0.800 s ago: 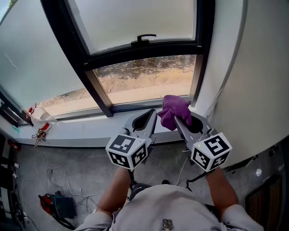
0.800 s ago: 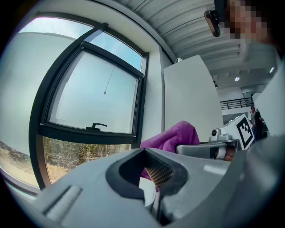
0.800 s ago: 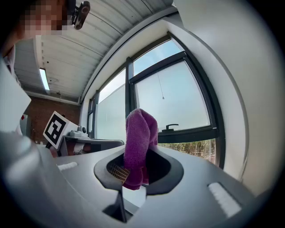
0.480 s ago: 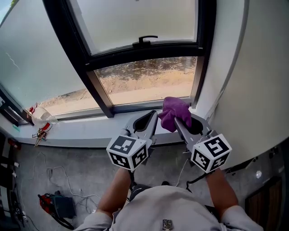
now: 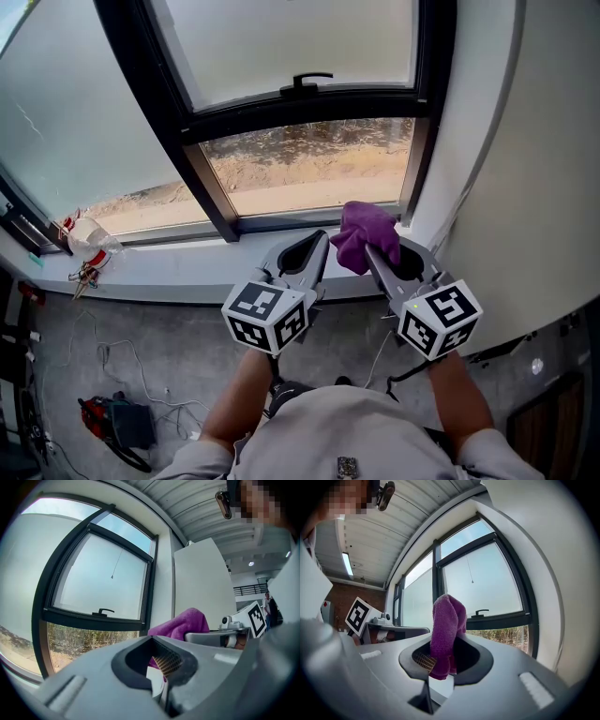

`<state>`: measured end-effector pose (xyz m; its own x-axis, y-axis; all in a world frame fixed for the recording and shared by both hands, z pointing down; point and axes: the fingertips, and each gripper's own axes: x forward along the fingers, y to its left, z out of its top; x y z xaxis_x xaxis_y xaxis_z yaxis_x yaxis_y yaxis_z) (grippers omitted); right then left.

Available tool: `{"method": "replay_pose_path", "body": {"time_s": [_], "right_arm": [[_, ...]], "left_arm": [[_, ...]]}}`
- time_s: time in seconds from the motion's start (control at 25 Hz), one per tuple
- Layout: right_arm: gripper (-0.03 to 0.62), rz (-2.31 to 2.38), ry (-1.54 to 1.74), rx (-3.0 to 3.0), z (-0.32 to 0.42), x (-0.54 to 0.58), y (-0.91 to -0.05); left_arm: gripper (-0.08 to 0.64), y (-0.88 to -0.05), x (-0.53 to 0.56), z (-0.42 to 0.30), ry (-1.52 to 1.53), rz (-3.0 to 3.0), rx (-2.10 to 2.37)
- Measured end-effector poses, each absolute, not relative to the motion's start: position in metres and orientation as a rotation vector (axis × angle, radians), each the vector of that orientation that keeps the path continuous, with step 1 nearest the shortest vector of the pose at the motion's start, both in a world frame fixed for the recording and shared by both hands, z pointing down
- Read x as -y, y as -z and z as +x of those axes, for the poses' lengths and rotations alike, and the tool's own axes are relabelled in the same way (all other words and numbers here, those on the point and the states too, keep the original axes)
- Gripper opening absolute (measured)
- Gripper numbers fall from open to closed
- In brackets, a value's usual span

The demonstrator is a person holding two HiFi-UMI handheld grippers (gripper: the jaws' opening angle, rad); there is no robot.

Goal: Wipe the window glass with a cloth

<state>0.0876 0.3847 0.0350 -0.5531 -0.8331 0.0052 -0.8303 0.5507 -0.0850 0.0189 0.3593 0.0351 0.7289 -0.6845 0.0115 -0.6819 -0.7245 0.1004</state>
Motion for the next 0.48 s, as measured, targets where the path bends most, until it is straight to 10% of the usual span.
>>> {"method": "replay_pose_path", "body": {"time_s": [0.48], "right_arm": [[0.094,-1.463,0.145,-2.705,0.088,-0.345,-0.025]], "left_arm": [[0.000,-0.024,-0.326,0.008,0.023,2.846,1.142]]}}
